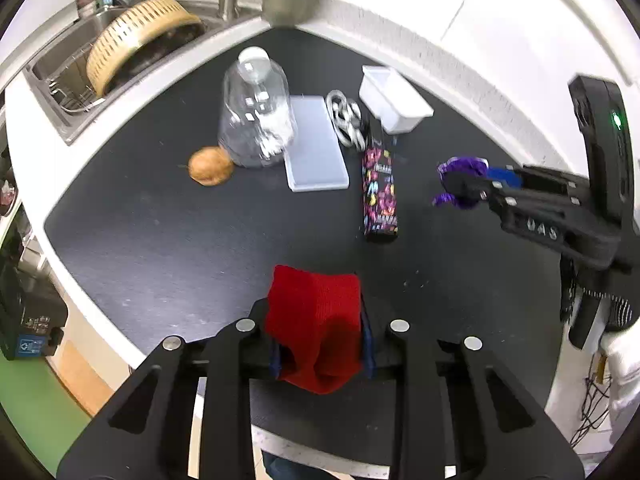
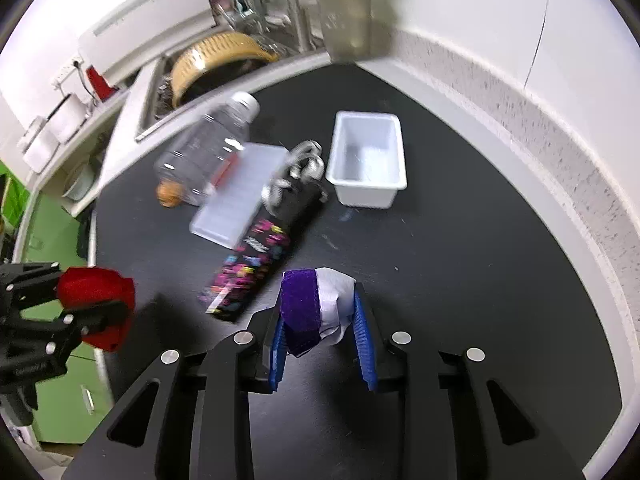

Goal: Collect trash
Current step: 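Carry red cloth and purple item over the pink bin and open both tools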

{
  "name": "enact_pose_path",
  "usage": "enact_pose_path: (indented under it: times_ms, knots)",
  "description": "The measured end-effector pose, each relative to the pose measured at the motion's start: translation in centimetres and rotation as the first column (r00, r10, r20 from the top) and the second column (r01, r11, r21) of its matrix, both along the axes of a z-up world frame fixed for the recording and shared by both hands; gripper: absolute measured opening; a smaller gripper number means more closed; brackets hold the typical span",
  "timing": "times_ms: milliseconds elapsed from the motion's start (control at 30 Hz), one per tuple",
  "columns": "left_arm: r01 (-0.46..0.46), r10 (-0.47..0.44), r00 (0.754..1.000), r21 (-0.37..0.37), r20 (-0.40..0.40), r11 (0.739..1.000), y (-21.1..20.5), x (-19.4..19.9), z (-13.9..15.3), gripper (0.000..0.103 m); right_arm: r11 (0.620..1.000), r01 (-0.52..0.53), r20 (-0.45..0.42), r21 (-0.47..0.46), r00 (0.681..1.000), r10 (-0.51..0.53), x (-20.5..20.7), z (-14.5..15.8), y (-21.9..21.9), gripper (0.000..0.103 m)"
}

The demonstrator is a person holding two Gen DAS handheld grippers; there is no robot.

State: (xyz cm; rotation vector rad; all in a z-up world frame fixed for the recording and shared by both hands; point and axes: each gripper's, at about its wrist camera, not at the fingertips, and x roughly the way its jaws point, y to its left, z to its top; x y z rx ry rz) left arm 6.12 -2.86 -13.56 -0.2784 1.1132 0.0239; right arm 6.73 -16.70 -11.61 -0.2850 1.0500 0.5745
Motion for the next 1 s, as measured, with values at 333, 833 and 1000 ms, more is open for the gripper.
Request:
enact_pose_path:
  times_ms: [333,833,1000]
  knots:
    - [-0.116,0.117,0.987,-0.012,0.108,0.993,5.5,-5.9,5.7,0.028,0.989,-0.123,0.081,0.079,0.990,0.116,-4.8,6.2,6.1,0.029]
    - [-0.524,0.519,0.845,0.008,0.126,0.852,20.8,-25.3,7.1,0.028,0.822,-0.555,0.039,0.129,0.831,0.555,-17.0,5.0,28.7,0.029]
    - [-0.631,0.629,0.772,-0.006,0.095,0.775,25.5,-31.2,4.2,0.028,0.759,-0.642,-0.024,0.109,0.762,0.648,-20.6,1.5,35.2,0.029]
